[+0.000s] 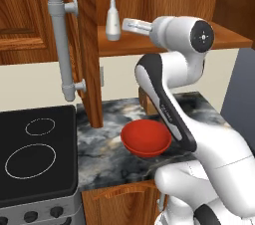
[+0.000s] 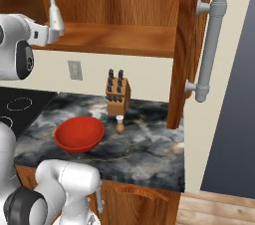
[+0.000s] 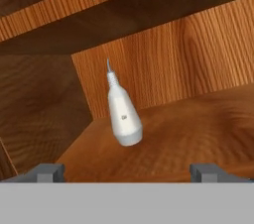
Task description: Retrieve the bottle and the shaker from the cabinet and place them next to the mixing bowl on the counter. Then add garlic from the fridge to the mixing bowl.
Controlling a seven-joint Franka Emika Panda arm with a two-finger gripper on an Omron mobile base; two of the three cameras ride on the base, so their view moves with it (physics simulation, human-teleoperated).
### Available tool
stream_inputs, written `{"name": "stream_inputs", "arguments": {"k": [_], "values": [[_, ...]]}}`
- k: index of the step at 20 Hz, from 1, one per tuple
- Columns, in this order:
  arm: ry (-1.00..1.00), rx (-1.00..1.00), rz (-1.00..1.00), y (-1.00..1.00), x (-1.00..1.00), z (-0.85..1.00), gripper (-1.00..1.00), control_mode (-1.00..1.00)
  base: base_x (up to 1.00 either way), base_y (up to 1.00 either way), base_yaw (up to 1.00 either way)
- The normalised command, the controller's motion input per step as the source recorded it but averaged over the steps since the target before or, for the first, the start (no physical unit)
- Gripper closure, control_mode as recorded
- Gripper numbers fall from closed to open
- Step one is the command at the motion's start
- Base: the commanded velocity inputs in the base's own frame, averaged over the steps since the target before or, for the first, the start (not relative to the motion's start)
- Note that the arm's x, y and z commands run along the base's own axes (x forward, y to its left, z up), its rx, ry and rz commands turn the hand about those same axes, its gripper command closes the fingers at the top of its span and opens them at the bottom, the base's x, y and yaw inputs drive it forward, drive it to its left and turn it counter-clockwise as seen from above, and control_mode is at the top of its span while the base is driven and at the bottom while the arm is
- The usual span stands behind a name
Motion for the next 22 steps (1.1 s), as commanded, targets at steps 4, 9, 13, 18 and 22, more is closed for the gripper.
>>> {"name": "stream_inputs", "arguments": {"k": [4,9,13,18,22], "values": [[0.0,0.0,0.01,0.0,0.16,0.0,-1.0,-1.0,0.0,0.0,0.0],[0.01,-0.01,0.0,0.13,0.25,0.05,-1.0,-1.0,0.0,0.0,0.0],[0.08,-0.08,0.0,0.19,0.25,0.17,-1.0,-1.0,0.0,0.0,0.0],[0.13,-0.15,0.0,0.1,0.27,0.16,-1.0,-1.0,0.0,0.0,0.0],[0.07,-0.13,0.0,0.0,0.3,0.21,-1.0,-1.0,0.0,0.0,0.0]]}}
